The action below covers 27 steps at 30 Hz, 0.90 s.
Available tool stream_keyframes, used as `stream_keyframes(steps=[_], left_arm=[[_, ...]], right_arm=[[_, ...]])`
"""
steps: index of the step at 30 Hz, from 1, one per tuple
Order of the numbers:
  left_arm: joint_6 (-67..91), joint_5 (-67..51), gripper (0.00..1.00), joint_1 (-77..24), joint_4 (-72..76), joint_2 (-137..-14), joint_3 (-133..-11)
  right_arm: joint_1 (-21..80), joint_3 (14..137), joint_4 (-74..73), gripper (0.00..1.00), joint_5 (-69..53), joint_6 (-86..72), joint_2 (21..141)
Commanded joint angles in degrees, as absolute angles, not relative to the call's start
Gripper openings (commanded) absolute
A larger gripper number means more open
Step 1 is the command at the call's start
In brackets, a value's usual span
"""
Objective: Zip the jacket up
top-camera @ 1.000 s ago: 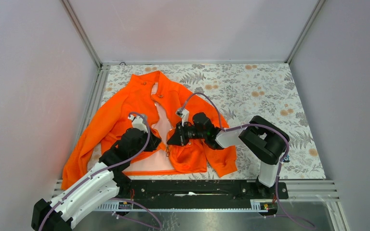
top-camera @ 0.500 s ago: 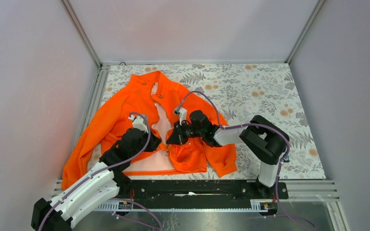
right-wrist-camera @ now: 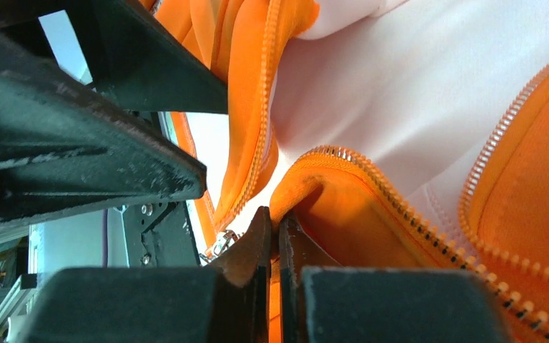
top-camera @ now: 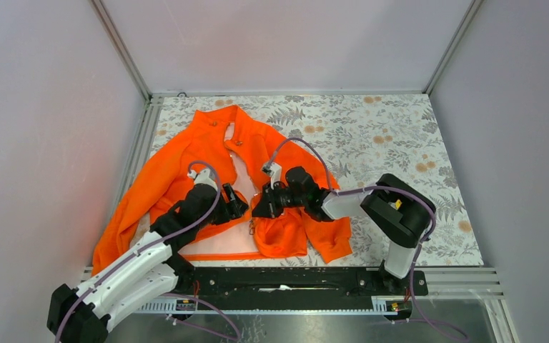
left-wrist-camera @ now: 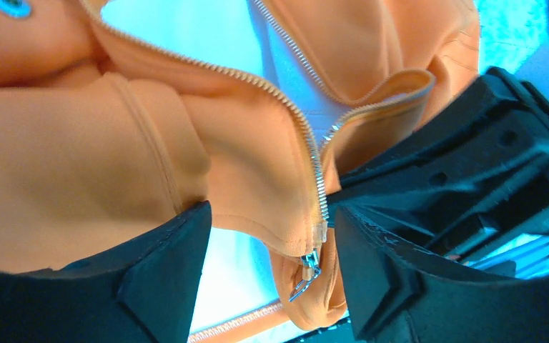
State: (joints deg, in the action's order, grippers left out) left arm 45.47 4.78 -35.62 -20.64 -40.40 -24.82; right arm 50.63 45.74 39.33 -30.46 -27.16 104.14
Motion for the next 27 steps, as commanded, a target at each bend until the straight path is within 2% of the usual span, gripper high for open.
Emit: stream_keyframes(steps=[1, 5, 7, 13, 15, 20, 24, 27], left_arm=[[56.12, 4.40, 0.70, -35.86, -27.96, -43.73, -29.22], [62.76, -1.80, 0.71, -35.86, -27.12, -43.44, -27.02], [65.77, -4.19, 0.67, -35.86, -23.29, -40.90, -24.68], [71.97, -3.60, 0.57, -35.77, -16.65, -36.64, -21.30], [72.03, -3.06, 0.51, -35.74, -17.26, -37.57, -21.62], [70.39, 1.01, 0.45, -35.77, -19.52, -38.96, -23.02], [70.35, 2.63, 0.44, -35.76, -19.67, -40.21, -22.98], [69.74, 3.30, 0.47, -35.77, -18.52, -41.43, -22.70]], right_arm=[[51.15, 43.47, 41.21, 0.00, -29.04, -26.02, 99.95], [51.15, 41.20, 40.88, 0.00, -27.61, -25.57, 97.39], [51.15, 40.58, 40.74, 0.00, -27.36, -25.40, 96.45], [51.15, 39.41, 40.73, 0.00, -26.60, -25.35, 94.12], [51.15, 39.12, 40.90, 0.00, -26.61, -25.40, 93.54], [51.15, 38.56, 41.41, 0.00, -26.75, -25.44, 92.54], [51.15, 38.36, 41.66, 0.00, -26.56, -25.31, 92.23], [51.15, 38.24, 42.06, 0.00, -26.80, -25.56, 92.20]])
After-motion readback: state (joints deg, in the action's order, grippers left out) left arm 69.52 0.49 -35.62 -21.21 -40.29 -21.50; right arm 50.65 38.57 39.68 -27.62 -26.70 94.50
